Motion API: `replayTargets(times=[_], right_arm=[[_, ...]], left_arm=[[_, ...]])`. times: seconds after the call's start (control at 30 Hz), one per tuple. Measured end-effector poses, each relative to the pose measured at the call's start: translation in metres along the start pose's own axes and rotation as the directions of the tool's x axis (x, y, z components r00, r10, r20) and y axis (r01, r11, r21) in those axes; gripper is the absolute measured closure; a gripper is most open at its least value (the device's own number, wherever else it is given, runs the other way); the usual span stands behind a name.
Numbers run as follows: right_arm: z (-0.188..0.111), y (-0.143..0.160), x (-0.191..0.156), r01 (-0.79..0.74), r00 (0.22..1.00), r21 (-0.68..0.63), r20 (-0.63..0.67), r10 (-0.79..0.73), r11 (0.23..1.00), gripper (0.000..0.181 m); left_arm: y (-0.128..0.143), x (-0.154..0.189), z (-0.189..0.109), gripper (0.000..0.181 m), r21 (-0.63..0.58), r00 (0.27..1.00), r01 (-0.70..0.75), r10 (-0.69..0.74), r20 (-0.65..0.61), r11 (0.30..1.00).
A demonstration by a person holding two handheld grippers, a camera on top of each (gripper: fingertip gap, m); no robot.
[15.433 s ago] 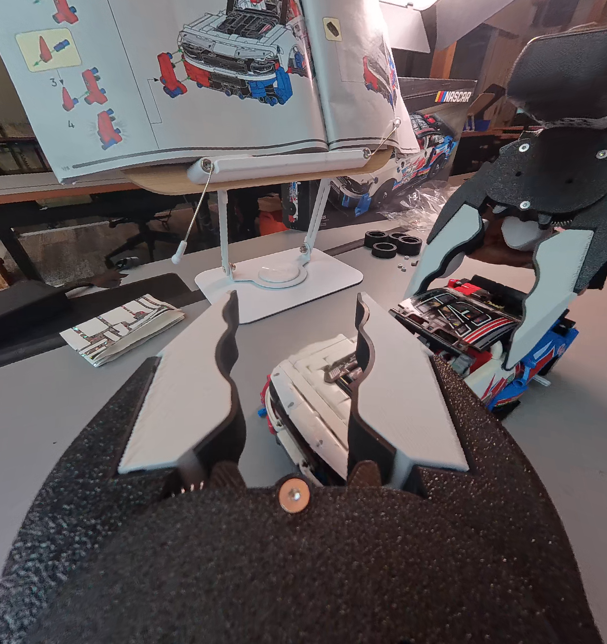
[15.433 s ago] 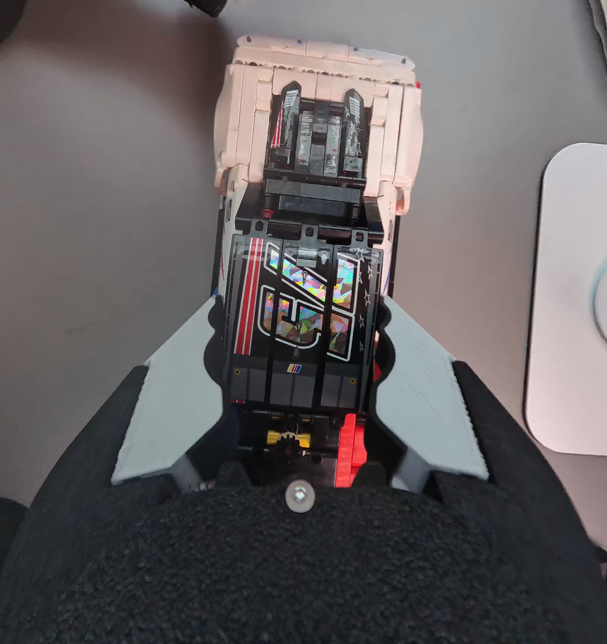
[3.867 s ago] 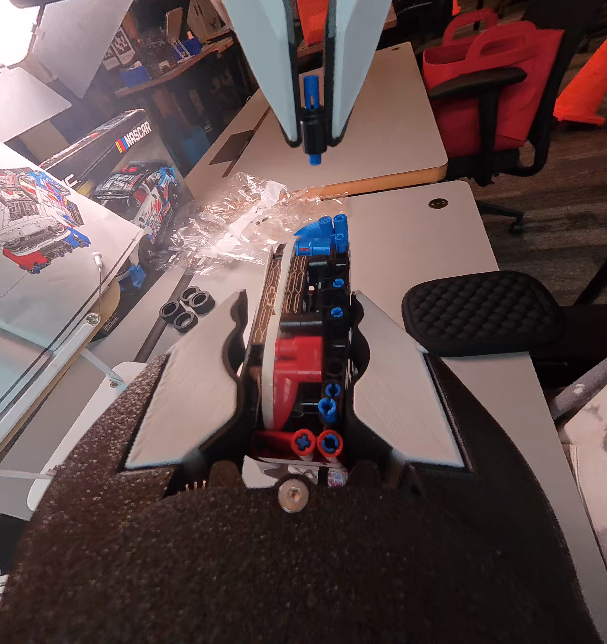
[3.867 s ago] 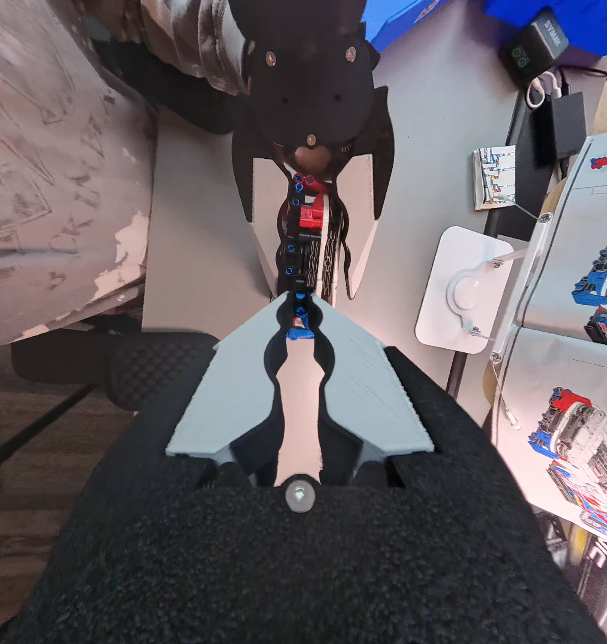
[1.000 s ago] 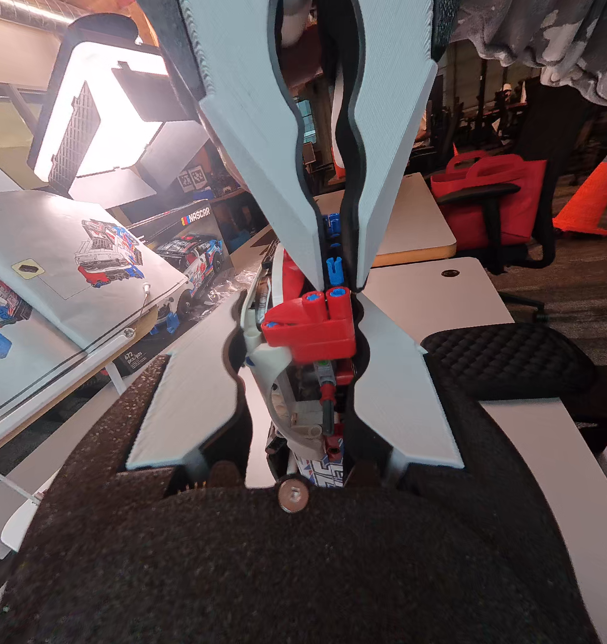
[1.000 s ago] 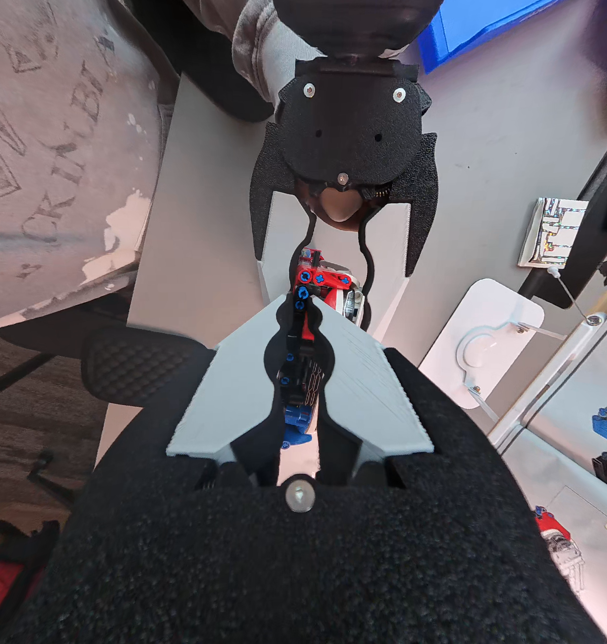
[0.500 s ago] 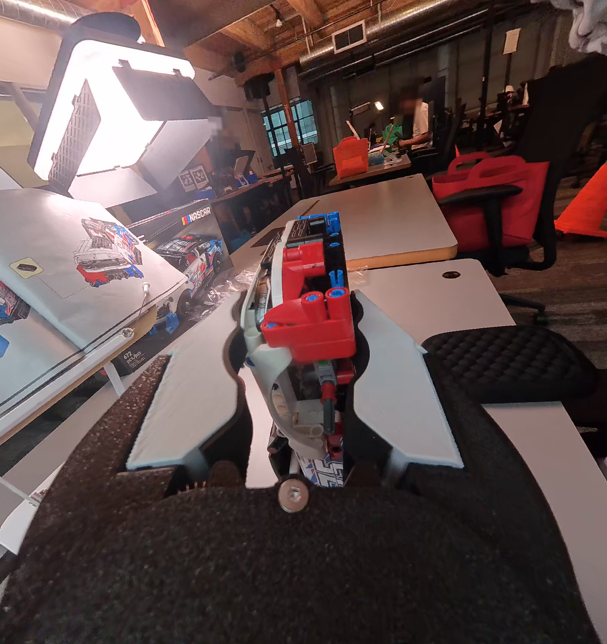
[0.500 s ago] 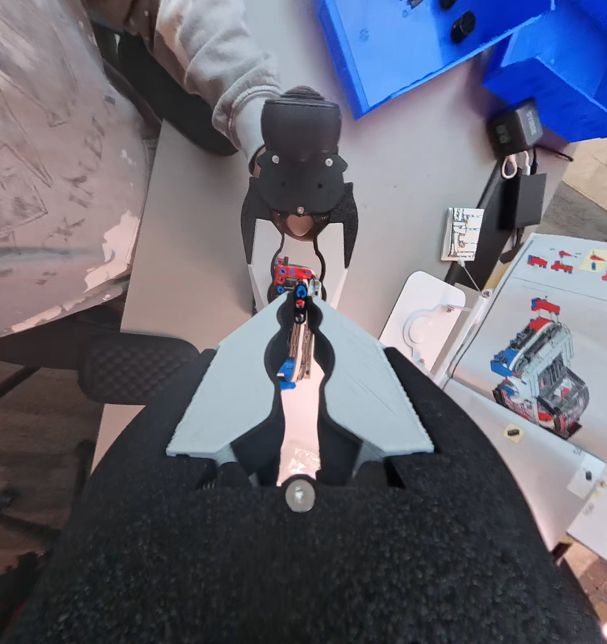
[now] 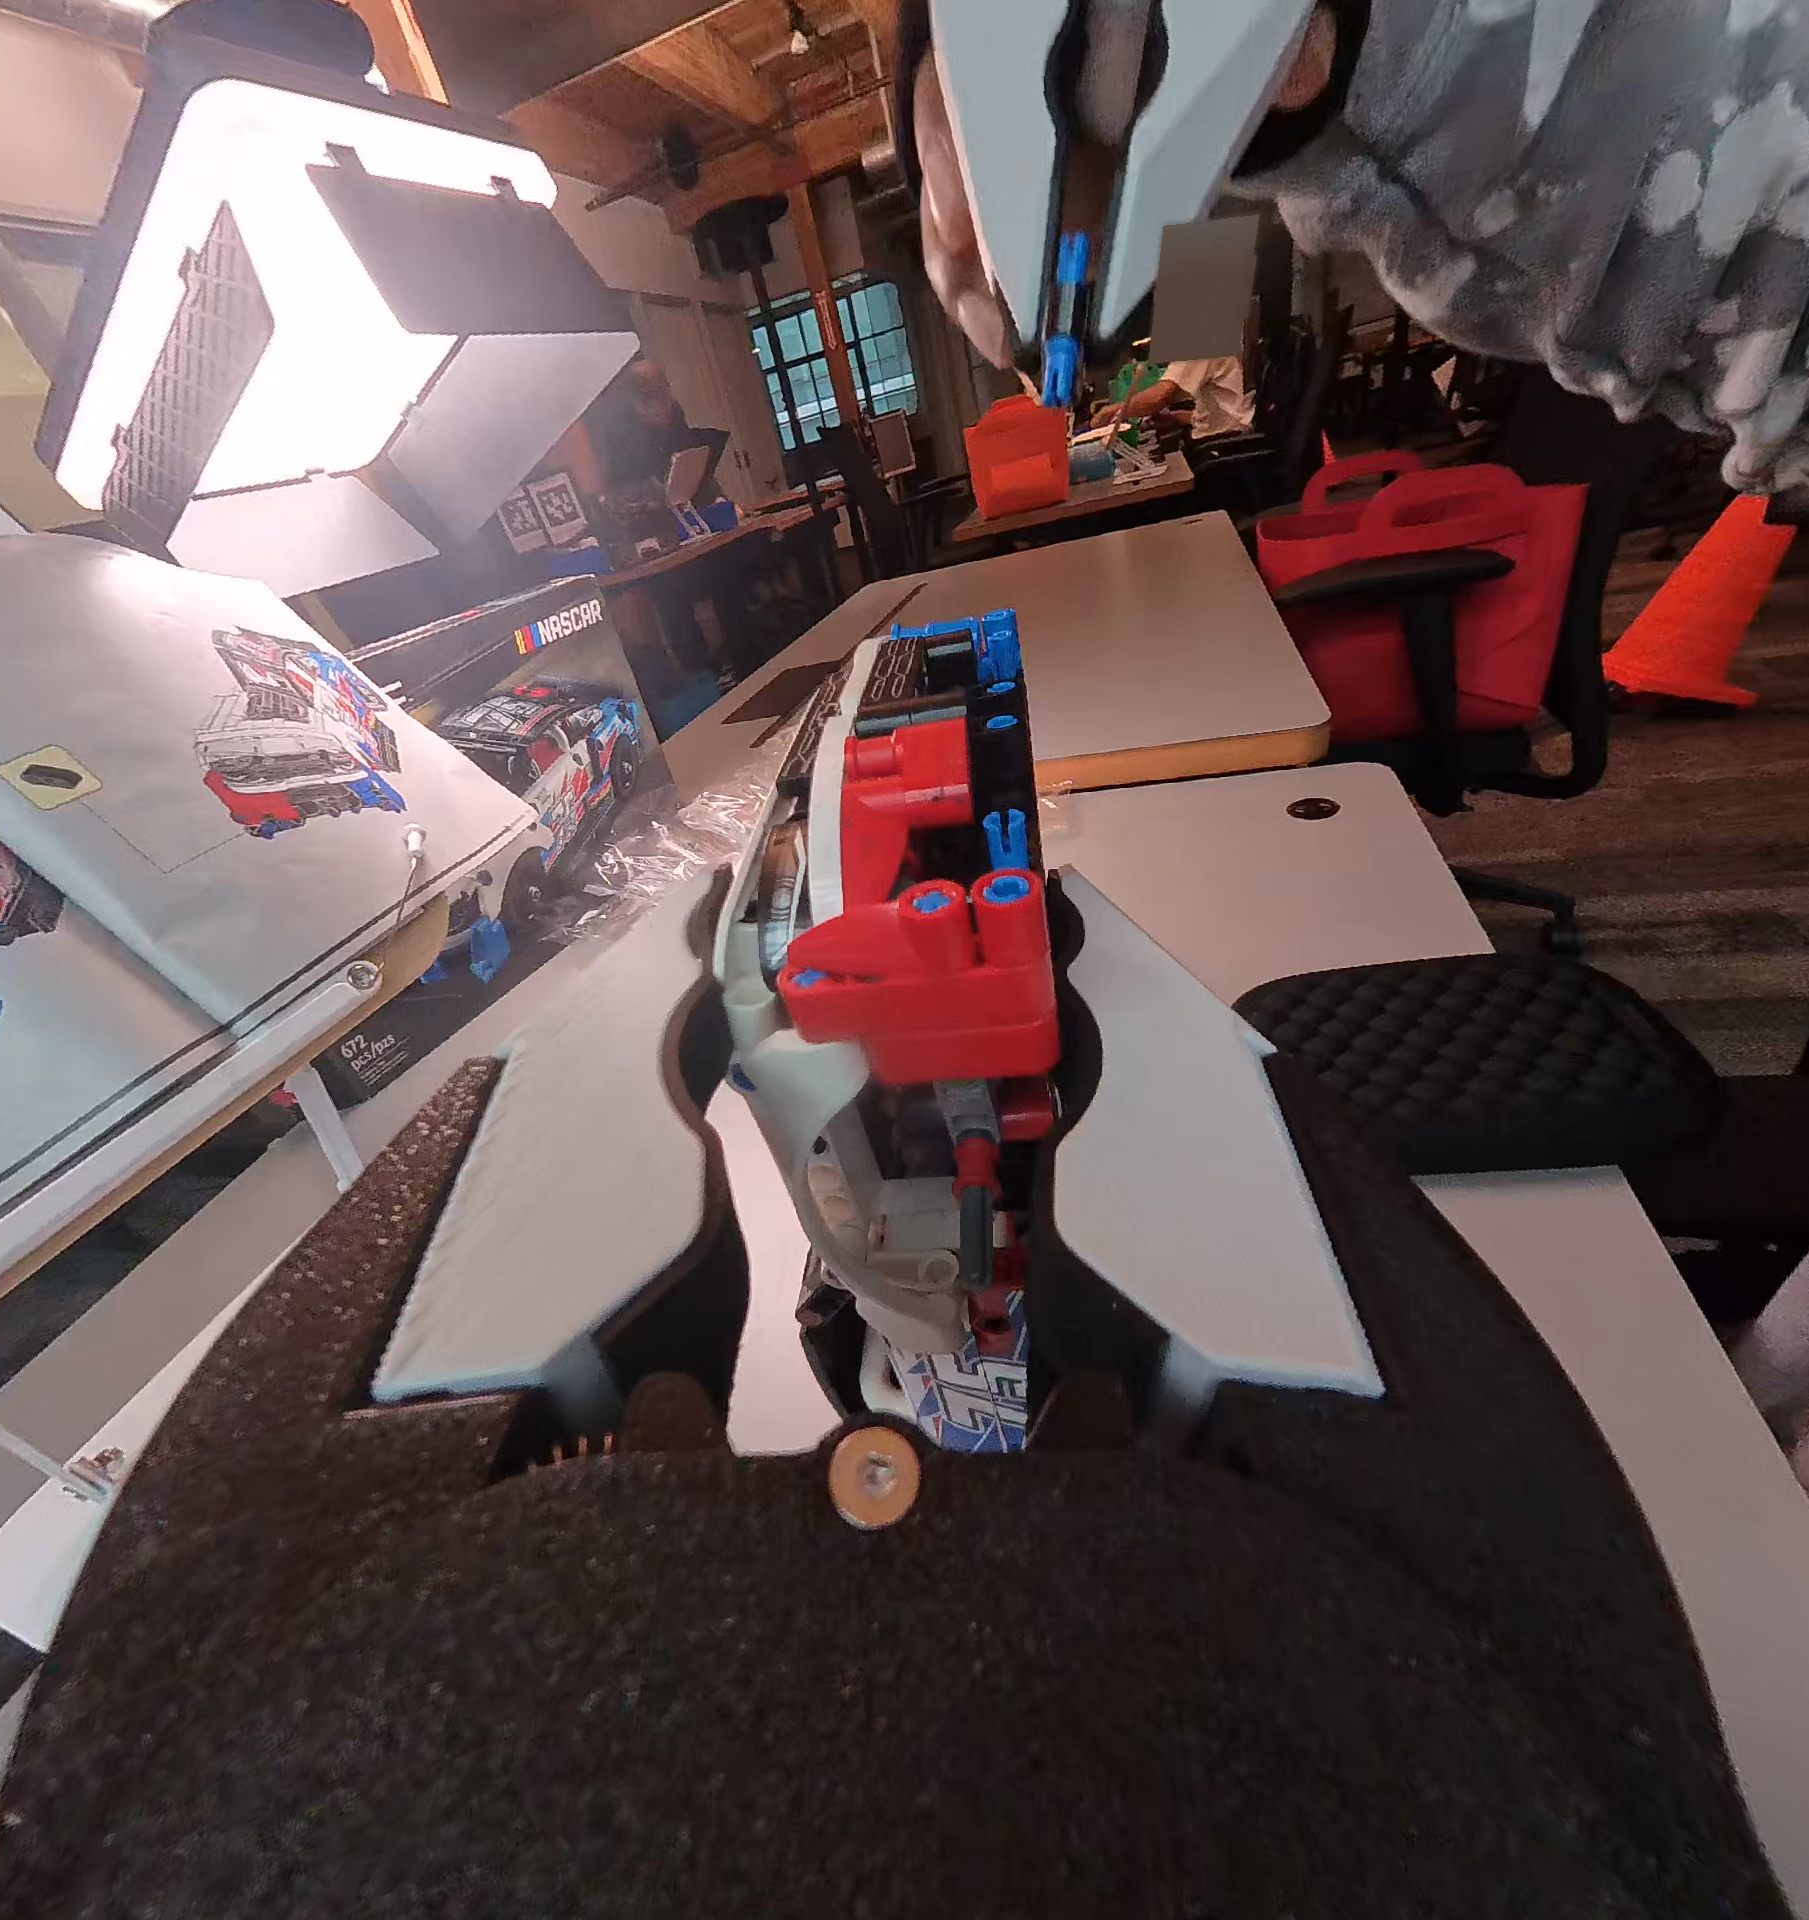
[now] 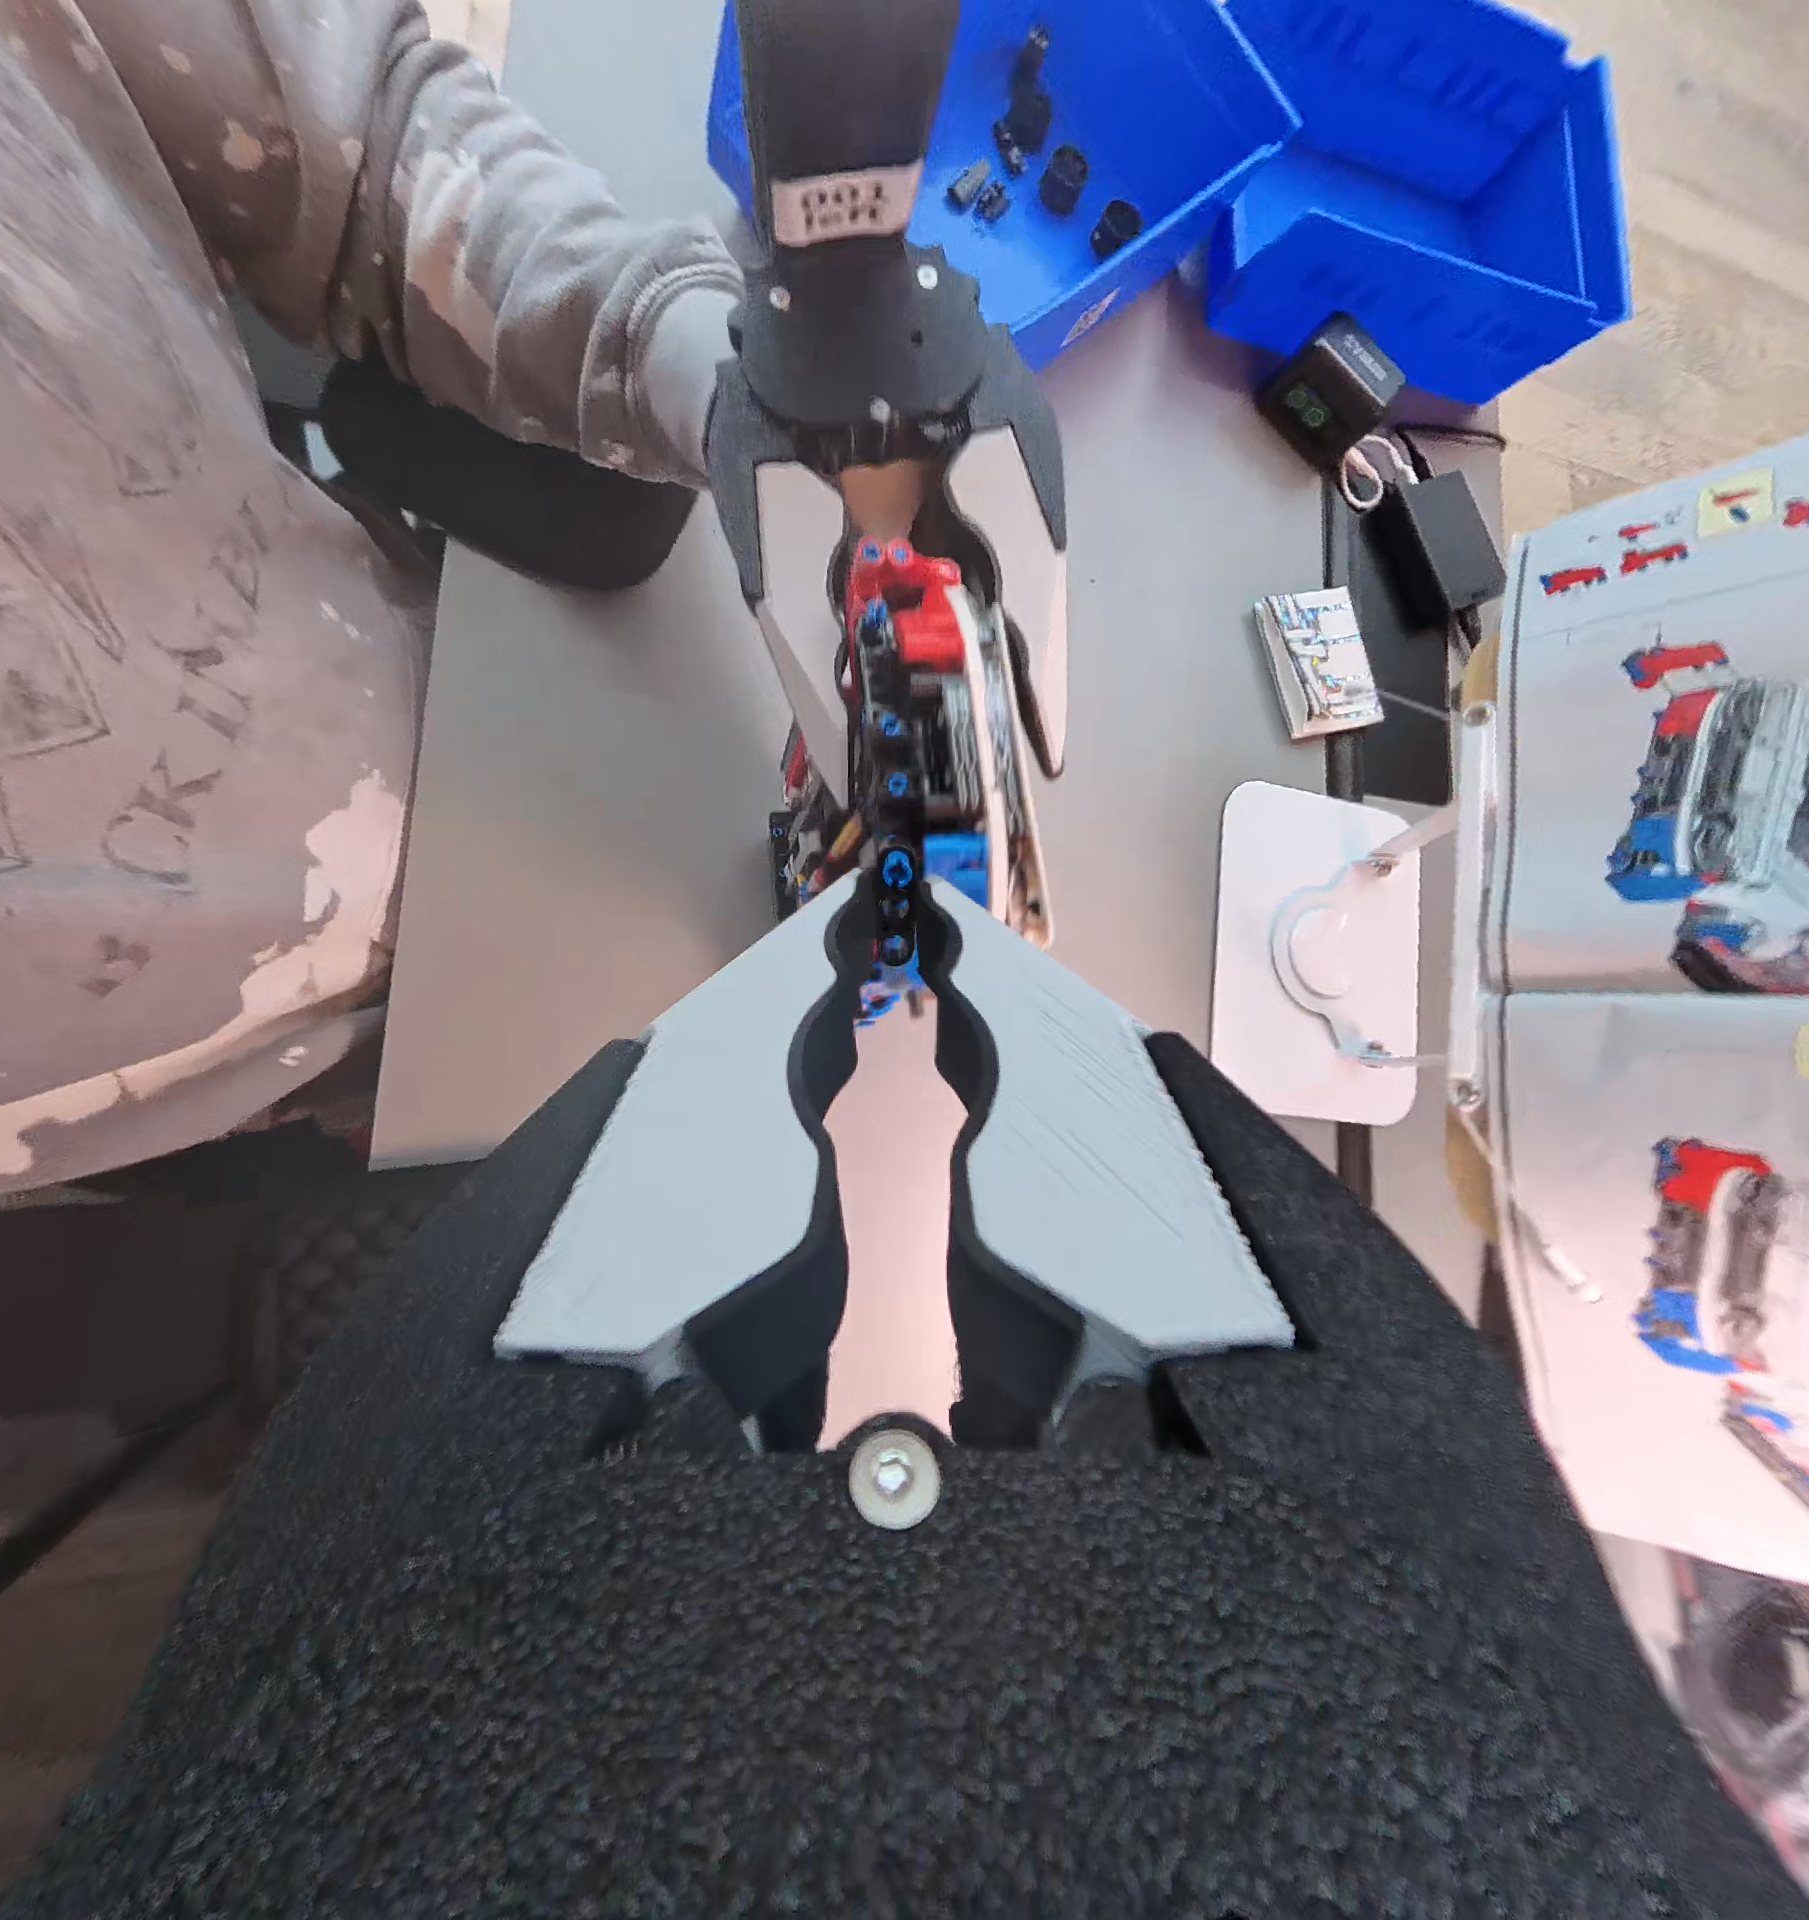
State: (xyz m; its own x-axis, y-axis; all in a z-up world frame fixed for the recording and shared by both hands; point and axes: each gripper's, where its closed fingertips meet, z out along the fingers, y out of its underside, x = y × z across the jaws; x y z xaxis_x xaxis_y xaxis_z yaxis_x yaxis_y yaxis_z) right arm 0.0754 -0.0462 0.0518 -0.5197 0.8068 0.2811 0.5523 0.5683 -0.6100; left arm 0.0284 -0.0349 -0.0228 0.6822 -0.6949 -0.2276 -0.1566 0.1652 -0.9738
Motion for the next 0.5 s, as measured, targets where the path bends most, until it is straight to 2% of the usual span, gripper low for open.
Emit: replayTargets(times=[0.17, 0.3, 0.4, 0.5], right_arm=[[0.015, 0.061, 0.001, -0.150, 0.985, 0.170, -0.064, 0.163, 0.974, 0.175], [0.045, 0.107, 0.002, -0.266, 0.954, 0.274, -0.065, 0.294, 0.924, 0.175], [0.077, 0.147, 0.005, -0.326, 0.927, 0.257, -0.103, 0.362, 0.910, 0.175], [0.115, 0.208, 0.011, -0.334, 0.908, 0.089, -0.238, 0.346, 0.938, 0.175]], left_arm=[[0.001, -0.006, -0.002, 0.123, 0.001, 1.000, 0.026, -0.026, -0.002, 1.000], [0.002, -0.010, 0.000, 0.122, 0.004, 0.999, 0.043, -0.043, 0.002, 0.999], [0.002, -0.011, 0.001, 0.122, 0.009, 0.999, 0.050, -0.050, 0.000, 0.999], [0.001, -0.010, 0.001, 0.122, 0.012, 0.999, 0.046, -0.046, -0.010, 0.999]])
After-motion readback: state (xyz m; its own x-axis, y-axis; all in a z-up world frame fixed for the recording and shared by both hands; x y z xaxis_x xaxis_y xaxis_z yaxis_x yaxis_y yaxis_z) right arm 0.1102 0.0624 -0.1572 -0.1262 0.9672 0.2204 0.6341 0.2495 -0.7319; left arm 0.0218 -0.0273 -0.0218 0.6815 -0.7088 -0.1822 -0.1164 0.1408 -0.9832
